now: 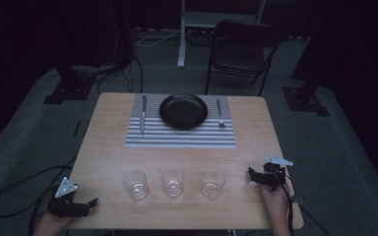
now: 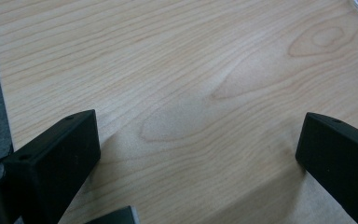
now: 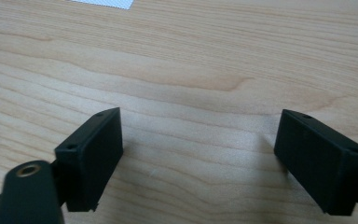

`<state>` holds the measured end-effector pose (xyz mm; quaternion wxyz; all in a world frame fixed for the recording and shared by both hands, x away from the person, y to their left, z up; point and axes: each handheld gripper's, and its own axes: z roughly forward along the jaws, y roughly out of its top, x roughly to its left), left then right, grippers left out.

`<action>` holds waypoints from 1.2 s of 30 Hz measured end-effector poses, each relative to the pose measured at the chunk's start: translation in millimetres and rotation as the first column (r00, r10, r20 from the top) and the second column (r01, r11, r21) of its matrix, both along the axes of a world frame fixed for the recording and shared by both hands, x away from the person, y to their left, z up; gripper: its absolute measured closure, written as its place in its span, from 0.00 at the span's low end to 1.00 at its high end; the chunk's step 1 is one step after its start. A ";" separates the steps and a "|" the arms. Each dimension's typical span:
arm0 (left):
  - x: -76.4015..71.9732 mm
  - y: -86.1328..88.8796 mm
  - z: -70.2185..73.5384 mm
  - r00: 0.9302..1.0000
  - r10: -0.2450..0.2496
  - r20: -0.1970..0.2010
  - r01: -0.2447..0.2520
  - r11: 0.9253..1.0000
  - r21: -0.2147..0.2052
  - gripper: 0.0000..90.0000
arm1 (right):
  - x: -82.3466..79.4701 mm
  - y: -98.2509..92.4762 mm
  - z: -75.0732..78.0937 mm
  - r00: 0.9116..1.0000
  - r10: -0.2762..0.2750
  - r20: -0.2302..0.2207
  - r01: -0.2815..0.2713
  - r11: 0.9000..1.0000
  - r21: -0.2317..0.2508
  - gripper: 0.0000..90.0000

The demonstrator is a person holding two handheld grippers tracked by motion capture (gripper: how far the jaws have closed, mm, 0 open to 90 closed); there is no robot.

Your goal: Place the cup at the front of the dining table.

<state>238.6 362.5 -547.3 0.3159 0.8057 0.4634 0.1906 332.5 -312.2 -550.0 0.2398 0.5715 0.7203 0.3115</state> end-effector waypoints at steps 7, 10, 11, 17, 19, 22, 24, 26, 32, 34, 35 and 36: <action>-5.5 2.4 -3.6 0.999 -0.003 0.040 0.004 1.000 -0.020 0.00 | -0.3 0.5 0.1 1.000 -0.004 -0.001 0.004 1.000 0.000 0.15; -3.7 1.8 -1.7 1.000 0.005 0.019 -0.005 1.000 -0.010 0.00 | -0.4 0.5 0.0 1.000 -0.005 0.000 0.005 1.000 0.000 0.15; -1.9 2.7 0.2 1.000 0.004 -0.001 -0.004 1.000 0.001 0.00 | -0.5 0.6 0.0 1.000 -0.006 0.000 0.006 1.000 0.000 0.15; 2.9 4.7 3.9 0.999 0.000 -0.044 0.001 1.000 0.023 0.00 | -3.1 1.1 -0.1 1.000 -0.008 0.001 0.008 1.000 0.000 0.15; 4.6 5.2 3.8 0.999 0.002 -0.042 -0.001 1.000 0.023 0.00 | -4.4 1.3 -0.1 1.000 -0.007 0.001 0.007 1.000 0.001 0.15; 5.1 5.7 3.7 0.999 -0.004 -0.040 0.005 1.000 0.023 0.00 | -5.1 1.4 -0.1 1.000 -0.007 0.000 0.007 1.000 0.001 0.15; 4.7 6.4 3.5 0.999 -0.011 -0.038 0.012 1.000 0.020 0.00 | -5.3 1.4 -0.1 1.000 -0.006 0.000 0.006 1.000 0.001 0.15; 3.8 7.3 3.3 0.999 -0.024 -0.034 0.025 1.000 0.019 0.00 | -5.3 1.4 -0.1 1.000 -0.007 0.000 0.007 1.000 0.001 0.15; -0.7 6.8 4.0 0.999 -0.046 -0.009 0.046 0.999 0.008 0.02 | -5.2 1.4 -0.1 1.000 -0.007 0.000 0.007 1.000 0.001 0.15; -1.6 6.4 4.2 0.999 -0.046 -0.005 0.046 0.999 0.007 0.02 | -5.2 1.4 -0.1 1.000 -0.007 0.000 0.007 1.000 0.001 0.15; -1.8 6.3 4.3 0.999 -0.044 -0.010 0.045 0.999 0.007 0.02 | -5.2 1.3 -0.1 1.000 -0.007 0.000 0.007 1.000 0.001 0.15; -1.9 6.4 4.4 0.999 -0.044 -0.012 0.044 0.999 0.002 0.02 | -5.2 1.4 -0.1 1.000 -0.007 0.000 0.007 1.000 0.001 0.15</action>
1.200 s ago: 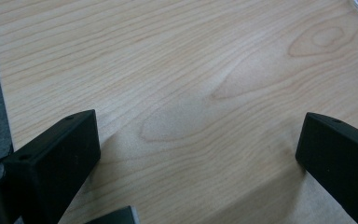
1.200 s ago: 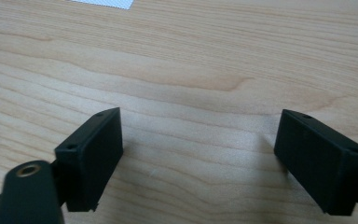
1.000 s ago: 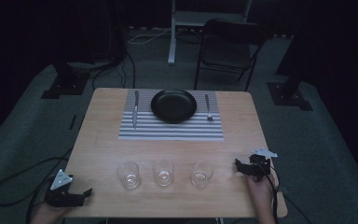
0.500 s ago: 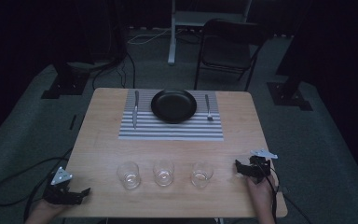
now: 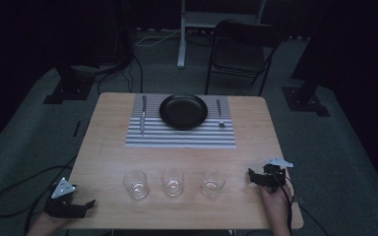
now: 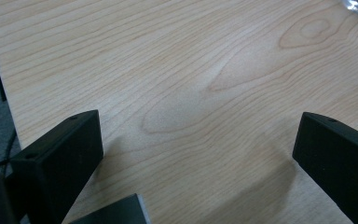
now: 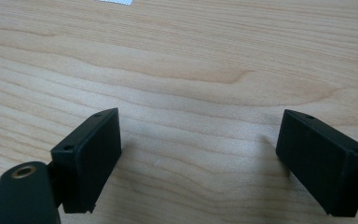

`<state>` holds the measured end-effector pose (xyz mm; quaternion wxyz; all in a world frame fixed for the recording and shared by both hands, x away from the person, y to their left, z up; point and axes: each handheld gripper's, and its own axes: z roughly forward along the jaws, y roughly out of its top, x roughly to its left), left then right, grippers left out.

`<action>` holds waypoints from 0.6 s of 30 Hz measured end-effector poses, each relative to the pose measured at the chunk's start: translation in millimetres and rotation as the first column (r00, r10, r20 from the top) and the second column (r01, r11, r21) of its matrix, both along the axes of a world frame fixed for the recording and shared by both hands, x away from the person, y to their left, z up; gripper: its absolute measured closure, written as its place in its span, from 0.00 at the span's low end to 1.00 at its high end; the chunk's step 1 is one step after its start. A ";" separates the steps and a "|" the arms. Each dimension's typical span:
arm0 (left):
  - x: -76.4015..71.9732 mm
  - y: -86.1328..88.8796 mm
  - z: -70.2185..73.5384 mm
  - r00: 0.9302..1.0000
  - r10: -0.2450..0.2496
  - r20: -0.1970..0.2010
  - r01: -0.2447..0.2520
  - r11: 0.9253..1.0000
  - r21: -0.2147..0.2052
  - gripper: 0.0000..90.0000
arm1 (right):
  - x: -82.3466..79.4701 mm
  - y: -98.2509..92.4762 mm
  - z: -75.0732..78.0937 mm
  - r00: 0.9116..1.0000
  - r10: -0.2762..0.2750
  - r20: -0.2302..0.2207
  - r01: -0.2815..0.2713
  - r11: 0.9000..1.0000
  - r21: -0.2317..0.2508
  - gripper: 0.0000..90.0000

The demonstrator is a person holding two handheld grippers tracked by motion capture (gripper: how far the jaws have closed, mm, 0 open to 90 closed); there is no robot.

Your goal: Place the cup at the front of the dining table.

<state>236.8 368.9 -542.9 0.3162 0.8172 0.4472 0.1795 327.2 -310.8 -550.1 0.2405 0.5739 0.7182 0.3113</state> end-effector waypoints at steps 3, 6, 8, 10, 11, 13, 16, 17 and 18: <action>-0.4 0.4 0.4 1.000 -0.012 -0.010 0.011 1.000 -0.019 0.02 | 0.0 0.0 0.0 1.000 0.000 0.000 0.000 1.000 0.000 0.15; -0.8 0.7 0.6 1.000 -0.019 -0.015 0.018 0.999 -0.036 0.02 | 0.0 0.0 0.0 1.000 0.000 0.000 0.000 1.000 0.000 0.15; -1.2 0.9 0.9 0.999 -0.026 -0.022 0.024 0.998 -0.053 0.02 | 0.0 0.0 0.0 1.000 0.000 0.000 0.000 1.000 0.000 0.15; -1.7 0.6 1.5 0.999 -0.028 -0.023 0.027 0.998 -0.050 0.02 | 0.0 0.0 0.0 1.000 0.000 0.000 0.000 1.000 0.000 0.15; -2.0 0.0 2.8 0.999 -0.032 -0.025 0.030 0.998 -0.053 0.02 | 0.0 0.0 0.0 1.000 0.000 0.000 0.000 1.000 0.000 0.15; -2.3 -0.9 4.8 0.999 -0.044 -0.028 0.042 0.997 -0.068 0.02 | 0.0 0.0 0.0 1.000 0.000 0.000 0.000 1.000 0.000 0.15; -2.9 -3.2 7.5 0.998 -0.056 -0.023 0.055 0.996 -0.071 0.02 | 0.0 0.0 0.0 1.000 0.000 0.000 0.000 1.000 0.000 0.15; -3.0 -5.4 9.2 0.998 -0.062 -0.020 0.060 0.996 -0.066 0.02 | 0.0 0.0 0.0 1.000 0.000 0.000 0.000 1.000 0.000 0.15; -3.2 -7.1 10.5 0.997 -0.069 -0.017 0.068 0.995 -0.068 0.02 | 0.0 0.0 0.0 1.000 0.000 0.000 0.000 1.000 0.000 0.15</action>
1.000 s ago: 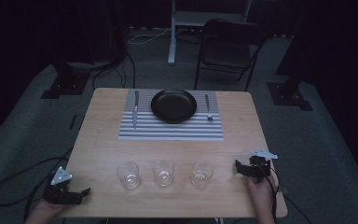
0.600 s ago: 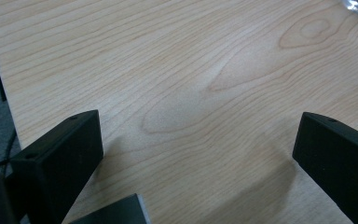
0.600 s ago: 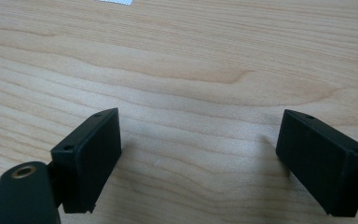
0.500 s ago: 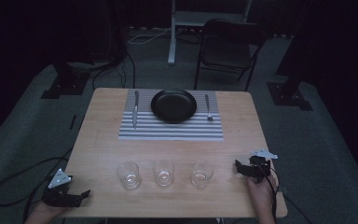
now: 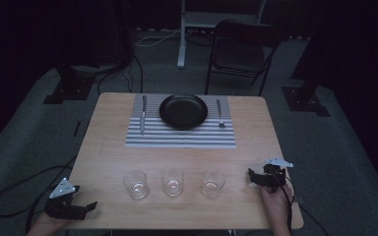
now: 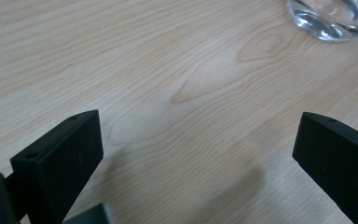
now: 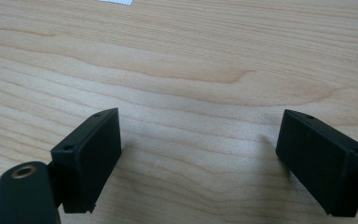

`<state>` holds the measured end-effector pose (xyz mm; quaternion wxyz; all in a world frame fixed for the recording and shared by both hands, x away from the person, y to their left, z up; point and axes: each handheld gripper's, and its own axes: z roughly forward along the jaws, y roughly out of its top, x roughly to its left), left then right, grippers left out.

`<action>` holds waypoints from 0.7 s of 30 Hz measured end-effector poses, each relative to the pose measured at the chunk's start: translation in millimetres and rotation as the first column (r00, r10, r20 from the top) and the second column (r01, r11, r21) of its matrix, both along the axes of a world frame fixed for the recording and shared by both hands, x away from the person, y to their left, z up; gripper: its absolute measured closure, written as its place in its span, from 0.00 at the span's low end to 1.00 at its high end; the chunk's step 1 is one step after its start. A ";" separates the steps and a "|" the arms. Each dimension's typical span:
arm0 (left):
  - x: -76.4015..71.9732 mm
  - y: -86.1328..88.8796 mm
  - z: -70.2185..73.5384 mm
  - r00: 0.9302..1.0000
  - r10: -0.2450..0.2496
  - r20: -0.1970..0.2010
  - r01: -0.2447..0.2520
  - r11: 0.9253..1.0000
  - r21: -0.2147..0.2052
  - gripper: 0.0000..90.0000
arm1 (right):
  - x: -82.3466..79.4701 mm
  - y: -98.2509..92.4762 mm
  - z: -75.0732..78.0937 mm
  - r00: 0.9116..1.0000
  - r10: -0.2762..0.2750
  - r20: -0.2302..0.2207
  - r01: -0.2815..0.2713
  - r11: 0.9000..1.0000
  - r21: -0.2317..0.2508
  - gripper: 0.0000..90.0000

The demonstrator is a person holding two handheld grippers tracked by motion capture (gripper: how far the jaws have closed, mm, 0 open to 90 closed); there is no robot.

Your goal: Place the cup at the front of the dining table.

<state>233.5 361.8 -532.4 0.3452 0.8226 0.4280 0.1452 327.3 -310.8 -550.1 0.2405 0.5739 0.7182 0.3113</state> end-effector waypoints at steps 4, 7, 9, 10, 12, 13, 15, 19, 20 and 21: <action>-0.5 -5.1 5.1 1.000 -0.011 0.010 0.011 1.000 -0.011 0.02 | 0.0 0.0 0.0 1.000 0.000 0.000 0.000 1.000 0.000 0.15; 0.2 -8.0 9.7 1.000 -0.026 0.011 0.027 0.999 -0.023 0.02 | 0.0 0.0 0.0 1.000 0.000 0.000 0.000 1.000 0.000 0.15; 1.3 -10.0 12.4 0.999 -0.036 0.014 0.037 0.999 -0.031 0.02 | 0.0 0.0 0.0 1.000 0.000 0.000 0.000 1.000 0.000 0.15; 2.0 -11.3 14.3 0.999 -0.045 0.016 0.045 0.998 -0.040 0.02 | 0.0 0.0 0.0 1.000 0.000 0.000 0.000 1.000 0.000 0.15; 3.6 -16.3 20.4 0.998 -0.064 0.027 0.065 0.997 -0.050 0.02 | 0.0 0.0 0.0 1.000 0.000 0.000 0.000 1.000 0.000 0.15; 3.6 -16.3 20.4 0.998 -0.064 0.027 0.065 0.997 -0.050 0.02 | 0.0 0.0 0.0 1.000 0.000 0.000 0.000 1.000 0.000 0.15; 4.4 -19.8 24.1 0.997 -0.074 0.036 0.076 0.996 -0.052 0.02 | 0.0 0.0 0.0 1.000 0.000 0.000 0.000 1.000 0.000 0.15; 6.6 -26.9 34.5 0.993 -0.103 0.055 0.106 0.992 -0.072 0.02 | 0.0 0.0 0.0 1.000 0.000 0.000 0.000 1.000 0.000 0.15; 8.2 -30.5 40.5 0.991 -0.120 0.064 0.124 0.990 -0.072 0.02 | 0.0 0.0 0.0 1.000 0.000 0.000 0.000 1.000 0.000 0.15; 8.2 -30.5 40.5 0.991 -0.120 0.064 0.124 0.990 -0.072 0.02 | 0.0 0.0 0.0 1.000 0.000 0.000 0.000 1.000 0.000 0.15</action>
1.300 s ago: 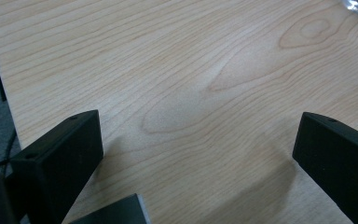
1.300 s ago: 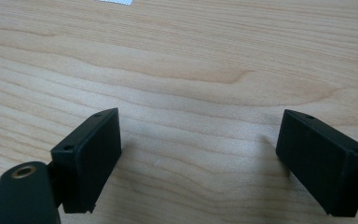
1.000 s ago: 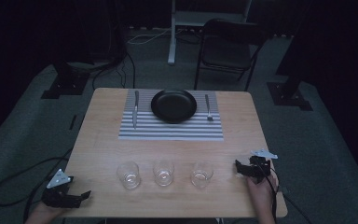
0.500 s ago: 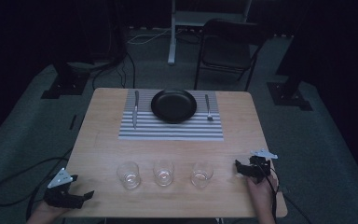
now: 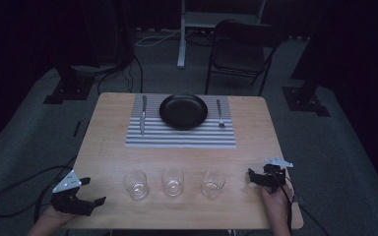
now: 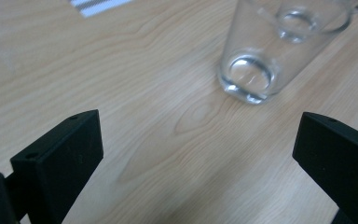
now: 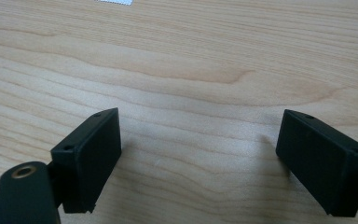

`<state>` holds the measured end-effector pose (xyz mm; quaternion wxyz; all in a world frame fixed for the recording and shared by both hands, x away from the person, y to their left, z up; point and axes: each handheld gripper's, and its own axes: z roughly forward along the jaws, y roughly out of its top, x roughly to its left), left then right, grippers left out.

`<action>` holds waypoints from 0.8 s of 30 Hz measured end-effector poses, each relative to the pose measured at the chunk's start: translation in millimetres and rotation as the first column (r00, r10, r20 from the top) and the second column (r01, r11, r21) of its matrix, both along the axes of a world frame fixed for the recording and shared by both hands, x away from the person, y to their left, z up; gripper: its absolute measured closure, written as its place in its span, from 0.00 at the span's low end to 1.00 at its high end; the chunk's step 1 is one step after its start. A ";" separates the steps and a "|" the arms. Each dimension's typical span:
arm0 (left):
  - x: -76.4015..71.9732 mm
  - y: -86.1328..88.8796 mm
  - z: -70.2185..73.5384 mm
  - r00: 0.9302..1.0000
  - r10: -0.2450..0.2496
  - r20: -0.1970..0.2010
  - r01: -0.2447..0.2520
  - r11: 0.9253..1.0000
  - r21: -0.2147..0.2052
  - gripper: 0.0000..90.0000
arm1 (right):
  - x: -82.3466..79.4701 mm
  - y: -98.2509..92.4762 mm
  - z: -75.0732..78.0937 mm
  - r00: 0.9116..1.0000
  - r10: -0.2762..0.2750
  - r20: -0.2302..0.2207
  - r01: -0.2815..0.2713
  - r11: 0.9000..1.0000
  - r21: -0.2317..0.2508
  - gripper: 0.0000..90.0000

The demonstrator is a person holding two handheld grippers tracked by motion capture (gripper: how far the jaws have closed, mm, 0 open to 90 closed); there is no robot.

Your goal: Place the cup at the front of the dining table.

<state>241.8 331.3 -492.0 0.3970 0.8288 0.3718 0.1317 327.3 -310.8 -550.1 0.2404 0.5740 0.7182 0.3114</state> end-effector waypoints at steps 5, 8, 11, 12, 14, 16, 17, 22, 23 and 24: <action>5.2 -8.5 11.7 0.999 -0.029 0.014 0.030 1.000 -0.007 0.02 | 0.0 0.0 0.0 1.000 0.000 0.000 0.000 1.000 0.000 0.15; 8.8 -15.1 16.5 0.999 -0.049 0.015 0.049 0.999 -0.011 0.02 | 0.0 0.0 0.0 1.000 0.000 0.000 0.000 1.000 0.000 0.15; 13.7 -25.7 19.7 0.997 -0.080 0.015 0.080 0.997 -0.001 0.02 | 0.0 -0.2 -0.1 1.000 0.002 0.001 -0.002 1.000 -0.002 0.15; 13.7 -25.7 19.7 0.997 -0.080 0.015 0.080 0.997 -0.001 0.02 | 0.0 -0.2 -0.1 1.000 0.002 0.001 -0.002 1.000 -0.002 0.15; 16.0 -31.0 20.6 0.996 -0.086 0.020 0.086 0.996 0.003 0.02 | 0.0 -0.2 -0.1 1.000 0.002 0.001 -0.002 1.000 -0.002 0.15; 17.7 -36.0 21.9 0.995 -0.099 0.022 0.099 0.995 -0.003 0.02 | 0.0 -0.2 -0.1 1.000 0.002 0.001 -0.002 1.000 -0.002 0.15; 18.5 -38.7 22.5 0.994 -0.107 0.021 0.107 0.994 0.000 0.02 | 0.0 -0.2 -0.1 1.000 0.002 0.001 -0.002 1.000 -0.002 0.15; 24.4 -53.2 24.4 0.989 -0.145 0.019 0.145 0.989 0.006 0.02 | 0.0 -0.2 -0.1 1.000 0.002 0.001 -0.002 1.000 -0.002 0.15; 25.3 -55.4 25.0 0.988 -0.152 0.019 0.152 0.988 0.001 0.02 | 0.0 -0.2 -0.1 1.000 0.002 0.001 -0.002 1.000 -0.002 0.15; 25.9 -57.8 25.8 0.988 -0.155 0.023 0.155 0.988 0.005 0.02 | 0.0 -0.2 -0.1 1.000 0.002 0.001 -0.002 1.000 -0.001 0.15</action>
